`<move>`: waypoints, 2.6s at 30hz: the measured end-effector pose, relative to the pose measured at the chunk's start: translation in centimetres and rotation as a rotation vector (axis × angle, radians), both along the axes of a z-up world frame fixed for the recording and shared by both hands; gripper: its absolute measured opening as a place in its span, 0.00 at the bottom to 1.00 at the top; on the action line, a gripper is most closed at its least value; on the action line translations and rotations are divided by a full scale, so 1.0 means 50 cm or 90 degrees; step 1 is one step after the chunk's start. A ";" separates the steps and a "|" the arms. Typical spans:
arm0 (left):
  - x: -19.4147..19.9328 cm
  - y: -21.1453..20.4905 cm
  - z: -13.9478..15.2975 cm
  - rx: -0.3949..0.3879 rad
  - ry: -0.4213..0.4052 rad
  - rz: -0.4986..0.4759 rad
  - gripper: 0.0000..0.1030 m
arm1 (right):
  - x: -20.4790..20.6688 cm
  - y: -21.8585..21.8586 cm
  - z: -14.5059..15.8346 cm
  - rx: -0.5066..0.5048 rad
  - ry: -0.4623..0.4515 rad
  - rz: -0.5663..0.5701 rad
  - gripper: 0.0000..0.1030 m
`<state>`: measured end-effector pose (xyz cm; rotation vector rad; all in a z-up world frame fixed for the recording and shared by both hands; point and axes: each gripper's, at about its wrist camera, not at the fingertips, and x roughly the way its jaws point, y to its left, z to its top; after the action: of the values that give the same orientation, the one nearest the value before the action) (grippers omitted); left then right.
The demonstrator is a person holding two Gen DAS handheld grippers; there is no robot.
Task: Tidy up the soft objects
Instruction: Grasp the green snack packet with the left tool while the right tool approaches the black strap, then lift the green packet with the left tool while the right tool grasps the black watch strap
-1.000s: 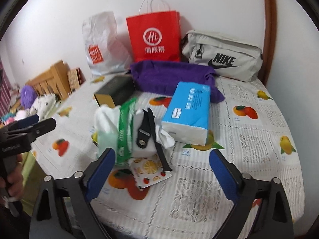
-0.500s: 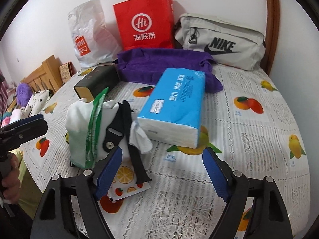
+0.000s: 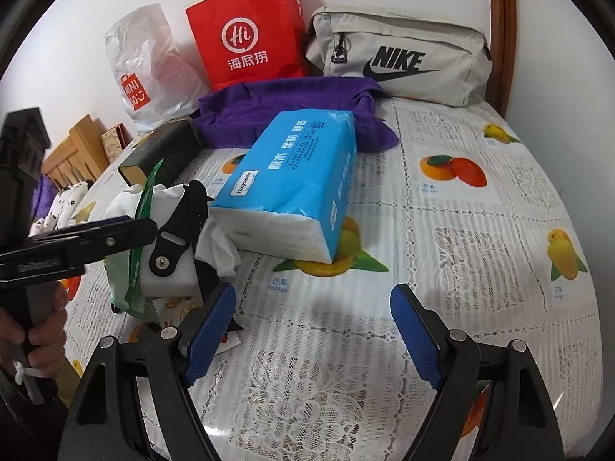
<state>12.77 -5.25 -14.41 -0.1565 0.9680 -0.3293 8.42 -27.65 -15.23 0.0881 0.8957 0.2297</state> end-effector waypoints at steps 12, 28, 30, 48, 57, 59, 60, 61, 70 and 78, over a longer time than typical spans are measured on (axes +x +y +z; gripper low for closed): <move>-0.013 -0.001 0.032 -0.019 -0.014 -0.029 0.43 | 0.006 0.009 -0.003 0.023 0.001 0.017 0.81; -0.030 0.097 0.089 0.002 -0.052 0.030 0.34 | 0.019 0.075 0.024 0.063 -0.006 0.082 0.81; -0.033 0.112 0.093 0.003 -0.058 0.043 0.34 | 0.022 0.084 0.022 0.050 -0.005 0.089 0.80; -0.020 0.150 0.065 -0.015 -0.045 0.069 0.34 | 0.045 0.126 -0.060 -0.022 0.036 0.140 0.26; -0.014 0.148 0.055 -0.026 -0.040 0.066 0.34 | 0.023 0.122 -0.048 -0.017 0.053 0.174 0.03; -0.010 0.148 0.046 -0.026 -0.031 0.067 0.34 | 0.031 0.129 -0.056 -0.020 0.064 0.175 0.06; -0.007 0.149 0.042 -0.025 -0.026 0.069 0.34 | 0.039 0.132 -0.061 -0.019 0.069 0.173 0.06; -0.004 0.150 0.038 -0.027 -0.021 0.071 0.34 | 0.045 0.134 -0.065 -0.015 0.070 0.170 0.06; -0.001 0.175 0.039 -0.057 -0.028 0.076 0.27 | 0.012 0.116 -0.021 -0.011 0.037 0.155 0.03; -0.029 0.222 0.075 -0.033 -0.049 0.112 0.27 | -0.035 0.067 0.009 -0.014 0.025 0.115 0.03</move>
<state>11.34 5.87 -10.64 -0.2723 0.8638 -0.1970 6.68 -24.32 -14.79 -0.0082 0.9456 0.3870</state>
